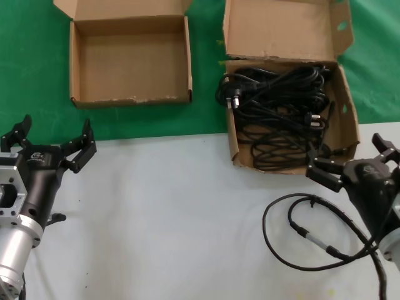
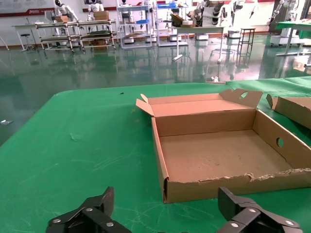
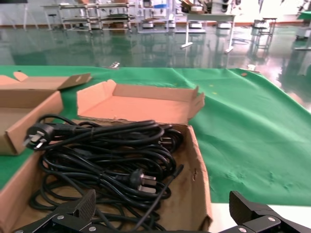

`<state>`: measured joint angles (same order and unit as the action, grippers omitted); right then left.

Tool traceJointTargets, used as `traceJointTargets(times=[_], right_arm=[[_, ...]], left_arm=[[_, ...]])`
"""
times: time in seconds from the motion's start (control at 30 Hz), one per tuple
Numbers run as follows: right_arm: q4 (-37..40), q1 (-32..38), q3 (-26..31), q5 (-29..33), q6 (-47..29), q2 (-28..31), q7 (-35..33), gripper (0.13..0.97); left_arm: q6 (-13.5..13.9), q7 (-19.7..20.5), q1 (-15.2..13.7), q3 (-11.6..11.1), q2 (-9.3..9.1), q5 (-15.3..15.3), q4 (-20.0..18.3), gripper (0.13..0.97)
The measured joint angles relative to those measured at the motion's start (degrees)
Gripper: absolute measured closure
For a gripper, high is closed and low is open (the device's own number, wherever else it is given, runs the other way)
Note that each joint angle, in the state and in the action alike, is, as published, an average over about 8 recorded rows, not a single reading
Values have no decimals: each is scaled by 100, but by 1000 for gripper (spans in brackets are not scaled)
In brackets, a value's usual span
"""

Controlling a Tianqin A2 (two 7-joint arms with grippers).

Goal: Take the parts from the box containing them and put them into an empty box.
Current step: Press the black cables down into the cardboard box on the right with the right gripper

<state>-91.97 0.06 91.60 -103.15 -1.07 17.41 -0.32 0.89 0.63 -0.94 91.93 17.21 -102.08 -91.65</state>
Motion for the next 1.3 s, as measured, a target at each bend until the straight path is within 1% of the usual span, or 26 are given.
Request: traceJointTargets(times=[0.13,0.17,0.3,0.43,0.47,0.5,0.63,0.73,0.77,0.87,1.03,1.17,1.3], right_arm=[[-64,5,-93,-14,-383,24,-303,129],[-86,11,-126,-19,-526,37,-446,129],[-165,89,-228,-6,-1156,173,-1204,129],[-200,341,-122,201,-1714,576,-1880,129],[-202,435,-58,291,-1835,714,-1998,129],[-201,539,19,394,-1945,856,-2081,129],[-146,1098,422,944,-2368,1425,-2207,129],[-24,1632,760,1407,-2679,1743,-2191,129],[30,1823,872,1558,-2781,1824,-2181,129],[218,2382,1180,1956,-3059,1975,-2173,129],[524,3164,1595,2437,-3410,2016,-2206,129],[778,3665,1870,2733,-3575,1926,-2289,129],[1065,4072,2097,2967,-3643,1781,-2416,130]], left_arm=[[0,0,0,0,0,0,0,353],[0,0,0,0,0,0,0,353],[0,0,0,0,0,0,0,454],[0,0,0,0,0,0,0,555],[0,0,0,0,0,0,0,555],[0,0,0,0,0,0,0,580],[0,1,0,0,0,0,0,677],[0,1,0,0,0,0,0,751],[0,1,0,0,0,1,0,751],[0,1,0,0,0,1,0,799],[0,1,0,0,0,1,0,880],[0,1,0,0,0,1,0,880],[0,1,0,0,0,1,0,913]])
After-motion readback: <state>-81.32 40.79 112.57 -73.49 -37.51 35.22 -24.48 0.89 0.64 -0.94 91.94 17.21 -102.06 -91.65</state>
